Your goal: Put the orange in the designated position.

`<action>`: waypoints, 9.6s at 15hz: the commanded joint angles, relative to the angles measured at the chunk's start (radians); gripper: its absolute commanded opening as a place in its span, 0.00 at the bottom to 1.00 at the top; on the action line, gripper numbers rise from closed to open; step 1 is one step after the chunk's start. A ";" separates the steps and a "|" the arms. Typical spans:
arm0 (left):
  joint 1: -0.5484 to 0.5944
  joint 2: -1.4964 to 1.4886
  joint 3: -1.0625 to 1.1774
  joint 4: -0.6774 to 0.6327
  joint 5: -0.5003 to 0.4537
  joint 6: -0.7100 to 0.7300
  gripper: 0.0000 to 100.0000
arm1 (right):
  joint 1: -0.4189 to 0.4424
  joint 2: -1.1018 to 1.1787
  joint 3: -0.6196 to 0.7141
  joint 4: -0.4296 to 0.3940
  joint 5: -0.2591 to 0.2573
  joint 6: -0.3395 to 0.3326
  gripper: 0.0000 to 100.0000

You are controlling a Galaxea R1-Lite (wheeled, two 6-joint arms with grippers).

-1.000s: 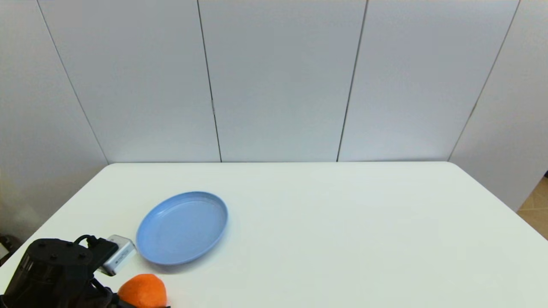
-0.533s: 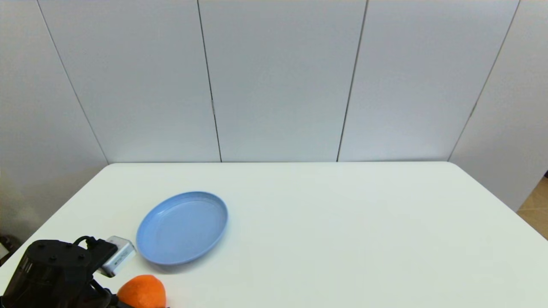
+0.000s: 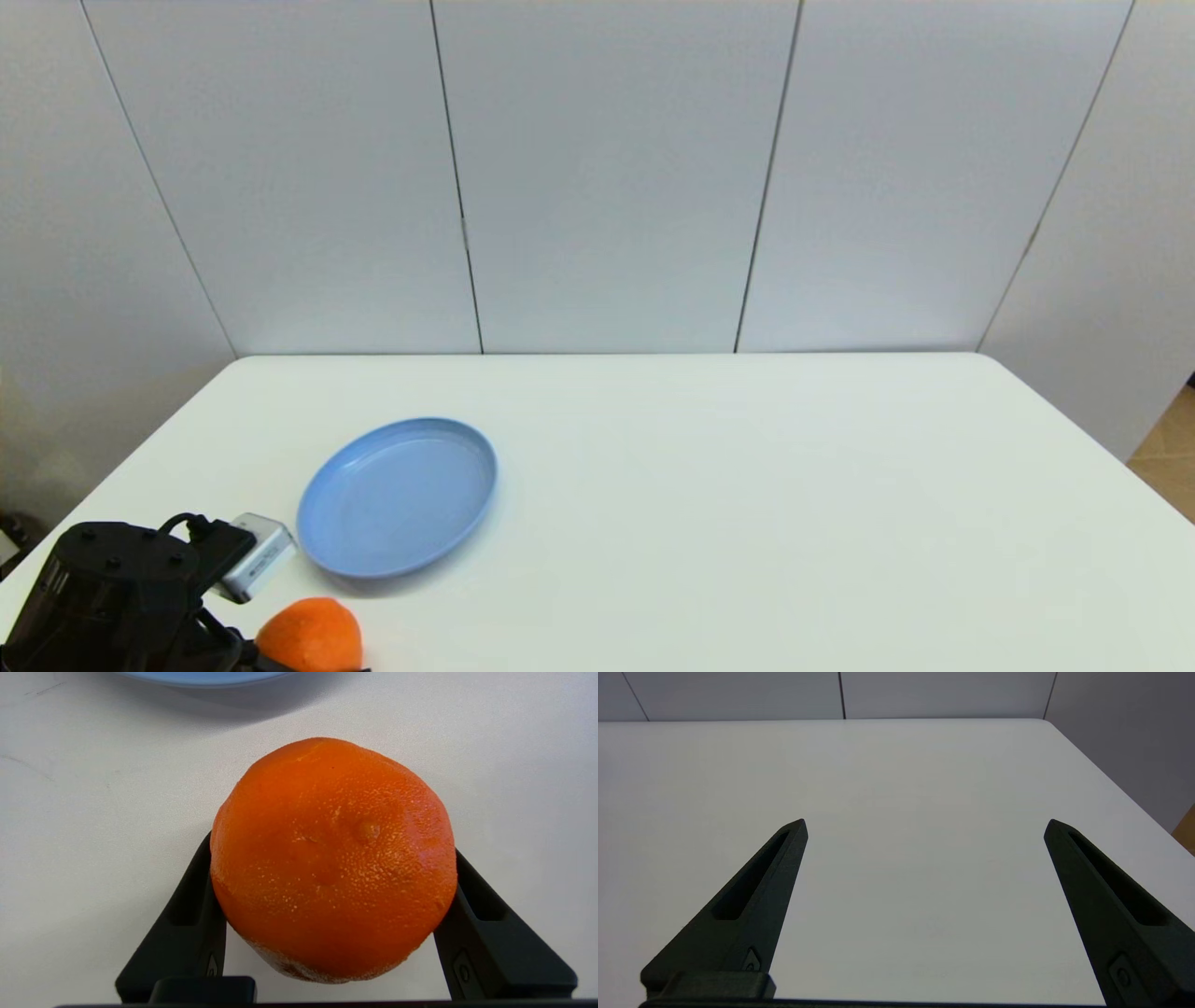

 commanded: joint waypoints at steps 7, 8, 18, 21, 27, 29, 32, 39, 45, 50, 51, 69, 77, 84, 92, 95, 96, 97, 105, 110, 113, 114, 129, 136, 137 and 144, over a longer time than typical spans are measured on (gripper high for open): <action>0.000 0.003 0.004 0.000 0.000 -0.002 1.00 | 0.000 0.001 0.000 -0.001 0.000 0.000 1.00; 0.000 0.002 0.004 0.000 0.002 -0.002 1.00 | 0.000 0.001 0.000 0.000 0.000 0.000 1.00; 0.017 -0.050 -0.111 -0.002 0.017 0.008 1.00 | 0.000 0.001 0.000 0.000 0.000 0.000 1.00; 0.043 -0.072 -0.189 -0.003 0.022 0.012 1.00 | 0.000 0.001 0.000 -0.001 0.000 0.000 1.00; 0.045 -0.115 -0.307 -0.008 0.120 0.057 1.00 | 0.000 0.001 0.000 -0.001 0.000 0.000 1.00; 0.046 -0.146 -0.326 -0.008 0.140 0.086 1.00 | 0.000 0.001 0.000 0.000 0.000 0.000 1.00; 0.057 -0.224 -0.361 -0.008 0.140 0.123 1.00 | 0.000 0.001 0.000 -0.001 0.000 0.000 1.00; 0.230 -0.463 -0.349 0.003 0.134 0.221 1.00 | 0.000 0.001 0.000 0.000 0.000 0.000 1.00; 0.356 -0.802 -0.323 0.308 0.068 0.215 1.00 | 0.000 0.001 0.000 0.000 0.000 0.000 1.00; 0.425 -1.008 -0.201 0.310 0.035 0.218 1.00 | 0.000 0.001 0.000 -0.001 0.000 0.000 1.00; 0.431 -1.012 -0.180 0.307 0.039 0.219 1.00 | 0.000 0.001 0.000 -0.001 0.000 0.000 1.00; 0.488 -1.285 0.167 0.302 -0.026 0.261 1.00 | 0.000 0.001 0.000 -0.001 0.000 0.000 1.00; 0.488 -1.285 0.227 0.221 -0.032 0.274 1.00 | 0.000 0.001 0.000 -0.001 0.000 0.000 1.00; 0.488 -1.285 0.227 0.219 -0.031 0.268 1.00 | 0.000 0.001 0.000 -0.001 0.000 0.000 1.00; 0.488 -1.285 0.227 0.218 -0.021 0.230 1.00 | 0.000 0.001 0.000 -0.001 0.000 0.000 1.00; 0.488 -1.285 0.227 0.218 -0.021 0.230 1.00 | 0.000 0.001 0.000 0.000 0.000 0.000 1.00; 0.488 -1.285 0.227 0.218 -0.021 0.230 1.00 | 0.000 0.001 0.000 -0.001 0.000 0.000 1.00; 0.488 -1.285 0.227 0.218 -0.021 0.230 1.00 | 0.000 0.001 0.000 0.000 0.000 0.000 1.00; 0.488 -1.285 0.227 0.218 -0.021 0.230 1.00 | 0.000 0.001 0.000 -0.001 0.000 0.000 1.00; 0.488 -1.285 0.227 0.218 -0.021 0.230 1.00 | 0.000 0.001 0.000 0.000 0.000 0.000 1.00; 0.488 -1.285 0.227 0.218 -0.021 0.230 1.00 | 0.000 0.001 0.000 -0.001 0.000 0.000 1.00; 0.488 -1.285 0.227 0.218 -0.021 0.230 1.00 | 0.000 0.001 0.000 -0.001 0.000 0.000 1.00; 0.488 -1.285 0.227 0.218 -0.021 0.230 1.00 | 0.000 0.001 0.000 -0.001 0.000 0.000 1.00; 0.488 -1.285 0.227 0.218 -0.021 0.230 1.00 | 0.000 0.001 0.000 -0.001 0.000 0.000 1.00; 0.488 -1.285 0.227 0.218 -0.021 0.230 1.00 | 0.000 0.001 0.000 -0.001 0.000 0.000 1.00; 0.488 -1.285 0.227 0.218 -0.021 0.230 1.00 | 0.000 0.001 0.000 0.000 0.000 0.000 1.00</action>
